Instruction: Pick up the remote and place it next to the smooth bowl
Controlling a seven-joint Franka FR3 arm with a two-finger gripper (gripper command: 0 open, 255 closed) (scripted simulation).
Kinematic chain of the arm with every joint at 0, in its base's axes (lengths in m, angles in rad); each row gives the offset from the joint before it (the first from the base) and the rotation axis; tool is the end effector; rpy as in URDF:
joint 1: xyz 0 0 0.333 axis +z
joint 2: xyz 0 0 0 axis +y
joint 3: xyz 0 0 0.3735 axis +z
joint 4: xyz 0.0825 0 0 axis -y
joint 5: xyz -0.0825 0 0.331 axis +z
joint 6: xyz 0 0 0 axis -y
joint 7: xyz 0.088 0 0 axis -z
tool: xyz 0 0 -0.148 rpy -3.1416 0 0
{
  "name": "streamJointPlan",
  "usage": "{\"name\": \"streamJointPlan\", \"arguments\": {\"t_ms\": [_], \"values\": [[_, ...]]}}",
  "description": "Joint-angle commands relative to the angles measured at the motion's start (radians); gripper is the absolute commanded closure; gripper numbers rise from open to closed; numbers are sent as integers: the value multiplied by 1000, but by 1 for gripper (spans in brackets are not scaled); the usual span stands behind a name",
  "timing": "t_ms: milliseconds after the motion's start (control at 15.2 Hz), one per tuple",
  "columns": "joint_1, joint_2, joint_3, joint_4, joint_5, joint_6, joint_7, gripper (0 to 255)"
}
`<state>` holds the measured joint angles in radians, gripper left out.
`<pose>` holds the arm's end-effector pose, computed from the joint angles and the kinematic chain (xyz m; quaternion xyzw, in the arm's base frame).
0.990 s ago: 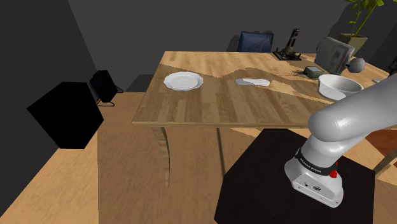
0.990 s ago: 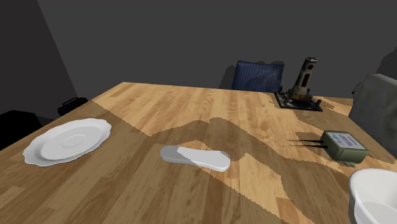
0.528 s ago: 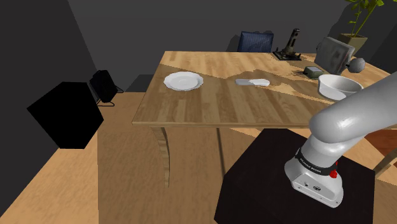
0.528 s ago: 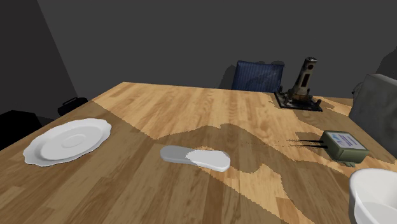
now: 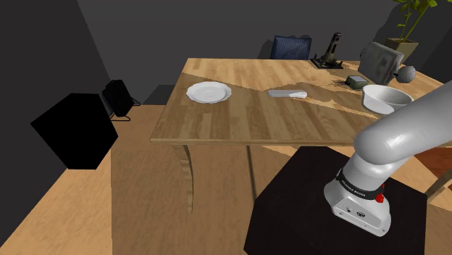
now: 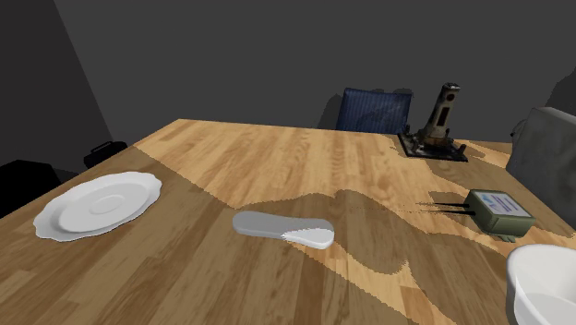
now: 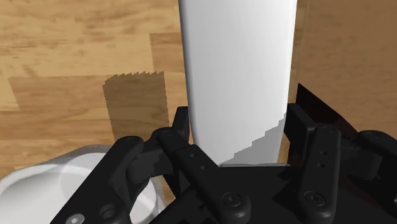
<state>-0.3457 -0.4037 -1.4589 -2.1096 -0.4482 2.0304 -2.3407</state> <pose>-0.2013 -0.4496 0.4563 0.9302 0.3670 -0.0020 0.0048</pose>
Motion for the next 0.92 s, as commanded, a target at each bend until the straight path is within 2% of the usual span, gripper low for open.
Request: {"name": "streamJointPlan", "arguments": {"t_ms": [0,528,858], "values": [[13,1,-22,-14,-5,21,1,255],[121,-1,-160,-66,-38,120,19,255],[211,-21,-269,-93,-81,183,44,255]]}}
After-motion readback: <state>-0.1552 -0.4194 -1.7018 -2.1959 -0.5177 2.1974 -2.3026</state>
